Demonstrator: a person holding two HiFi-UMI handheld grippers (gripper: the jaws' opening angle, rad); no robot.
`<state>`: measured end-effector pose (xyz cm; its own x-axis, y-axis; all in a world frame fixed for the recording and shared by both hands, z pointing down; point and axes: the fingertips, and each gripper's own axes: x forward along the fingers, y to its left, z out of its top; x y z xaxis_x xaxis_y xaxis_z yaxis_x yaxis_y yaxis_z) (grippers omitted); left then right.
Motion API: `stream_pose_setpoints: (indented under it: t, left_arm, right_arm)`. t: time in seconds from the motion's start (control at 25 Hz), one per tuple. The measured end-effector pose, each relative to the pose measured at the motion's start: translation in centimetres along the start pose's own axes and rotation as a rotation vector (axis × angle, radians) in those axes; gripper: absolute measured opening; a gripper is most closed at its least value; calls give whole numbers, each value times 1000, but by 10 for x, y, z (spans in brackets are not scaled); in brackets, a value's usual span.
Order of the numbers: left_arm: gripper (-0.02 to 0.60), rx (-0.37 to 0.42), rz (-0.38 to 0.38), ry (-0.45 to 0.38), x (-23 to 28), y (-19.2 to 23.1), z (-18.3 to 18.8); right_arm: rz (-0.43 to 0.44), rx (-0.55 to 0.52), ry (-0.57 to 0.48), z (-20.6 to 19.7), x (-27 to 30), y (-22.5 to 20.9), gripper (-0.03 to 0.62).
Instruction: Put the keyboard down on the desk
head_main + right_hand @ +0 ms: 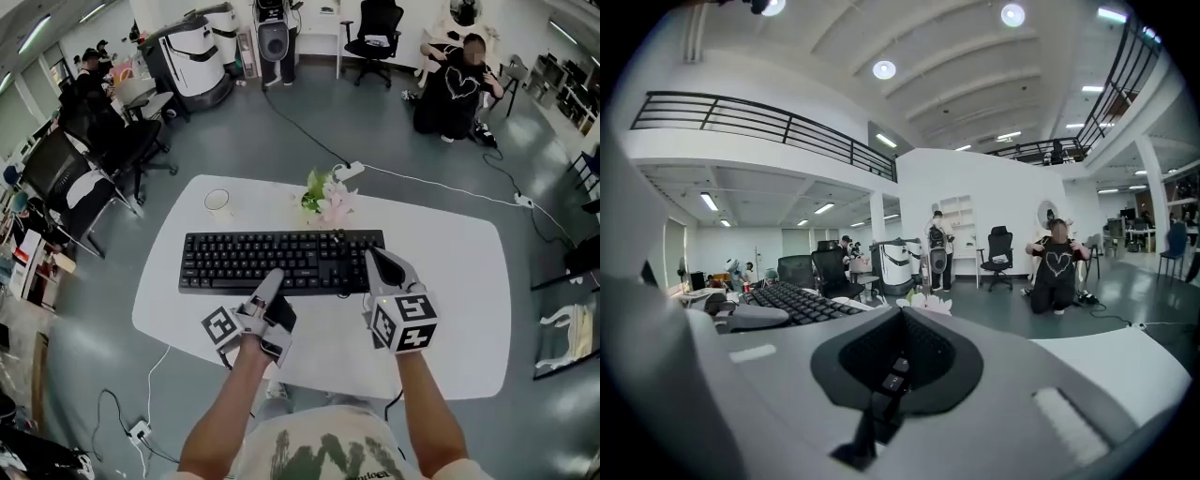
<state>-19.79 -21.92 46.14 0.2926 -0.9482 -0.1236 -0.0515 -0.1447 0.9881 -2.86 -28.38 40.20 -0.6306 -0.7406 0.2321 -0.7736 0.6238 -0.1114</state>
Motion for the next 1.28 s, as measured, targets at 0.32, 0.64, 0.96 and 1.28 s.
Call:
stream_pose_setpoints:
  t: [0.32,0.64,0.96,1.28]
  left_arm:
    - [89,-29,-11,132,4,12,6]
    - [89,-75,-4,195,6,25,7]
    - [89,-116,26,220,18,51,-5]
    - [89,-126,85,254,24,77,-17]
  right_arm:
    - [-141,15,-4,-6,-11,11,-1]
    - [-217,18,11,-10,-14,20,0]
    - [-243,25,32,-19,-16,11,0]
    - [-249,23,48,-23,-15,7,0]
